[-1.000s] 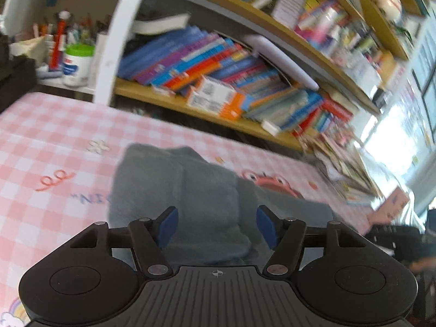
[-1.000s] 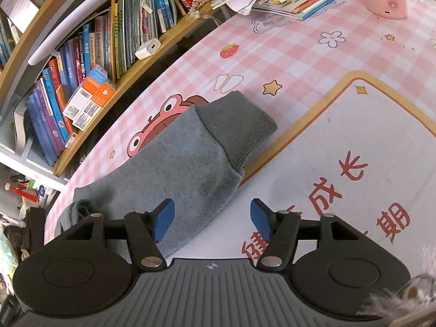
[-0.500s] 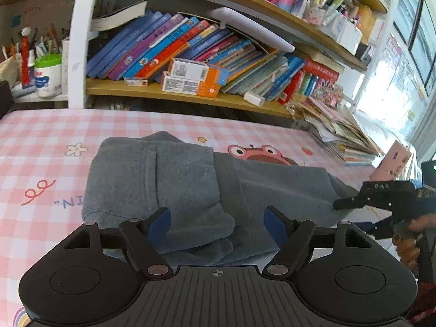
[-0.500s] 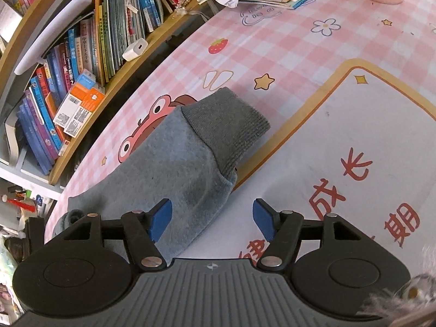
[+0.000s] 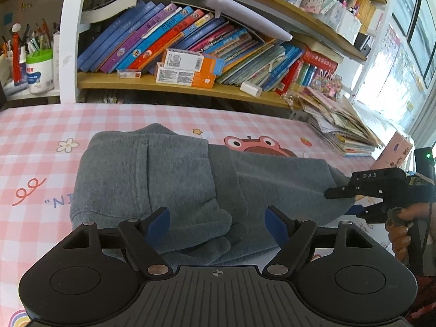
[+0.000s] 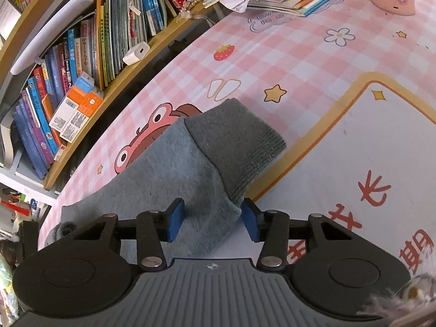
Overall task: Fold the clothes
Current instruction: 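Grasp the ribbed cuff end of the bundle with the right gripper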
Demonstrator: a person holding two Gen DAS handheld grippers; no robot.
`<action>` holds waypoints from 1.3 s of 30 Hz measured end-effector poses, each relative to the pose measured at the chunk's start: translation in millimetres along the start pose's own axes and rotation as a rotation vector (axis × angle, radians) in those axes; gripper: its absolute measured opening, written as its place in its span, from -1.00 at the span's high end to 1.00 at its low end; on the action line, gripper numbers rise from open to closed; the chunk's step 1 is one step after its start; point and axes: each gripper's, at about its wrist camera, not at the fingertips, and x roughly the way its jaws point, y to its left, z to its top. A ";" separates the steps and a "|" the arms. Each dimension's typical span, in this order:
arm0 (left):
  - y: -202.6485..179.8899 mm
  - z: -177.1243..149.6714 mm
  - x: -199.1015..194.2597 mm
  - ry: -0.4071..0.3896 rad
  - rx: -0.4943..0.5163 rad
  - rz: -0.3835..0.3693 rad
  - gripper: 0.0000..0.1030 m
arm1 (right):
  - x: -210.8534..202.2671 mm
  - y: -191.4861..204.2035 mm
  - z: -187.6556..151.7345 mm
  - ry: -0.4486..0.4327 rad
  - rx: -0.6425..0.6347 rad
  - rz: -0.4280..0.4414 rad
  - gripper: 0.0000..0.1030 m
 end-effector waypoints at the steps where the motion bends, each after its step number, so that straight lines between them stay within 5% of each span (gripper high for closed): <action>1: 0.3 0.2 0.2 -0.003 -0.003 0.001 -0.52 | 0.2 0.0 0.4 -0.004 0.000 -0.001 0.39; 3: 1.1 0.5 0.8 -0.005 -0.011 0.003 -0.52 | -2.6 -0.4 1.0 -0.023 0.001 0.011 0.69; 8: 1.3 0.7 1.4 -0.008 -0.020 0.004 -0.52 | -27.2 2.9 1.3 -0.139 -0.020 0.221 0.72; 14: 3.7 0.0 2.1 -0.006 -0.030 0.004 -0.52 | -5.4 -11.8 2.5 -0.036 0.082 0.063 0.57; 16: 5.2 -0.2 2.3 -0.006 -0.036 0.005 -0.52 | -4.2 -14.4 3.3 -0.044 0.101 0.047 0.31; 24: 6.2 -0.4 4.1 0.000 -0.040 0.007 -0.52 | 10.5 -9.7 16.9 -0.069 0.089 0.031 0.21; 26: 6.7 -0.4 3.9 -0.002 -0.044 0.011 -0.52 | 12.2 -7.9 17.3 -0.076 0.078 0.028 0.22; 30: 7.1 -0.9 2.4 -0.005 -0.049 0.013 -0.52 | 11.7 -9.1 16.8 -0.061 0.055 0.025 0.63; 39: 5.1 -0.4 -5.1 -0.034 -0.035 -0.003 -0.52 | -14.0 1.5 14.7 -0.100 0.028 0.101 0.66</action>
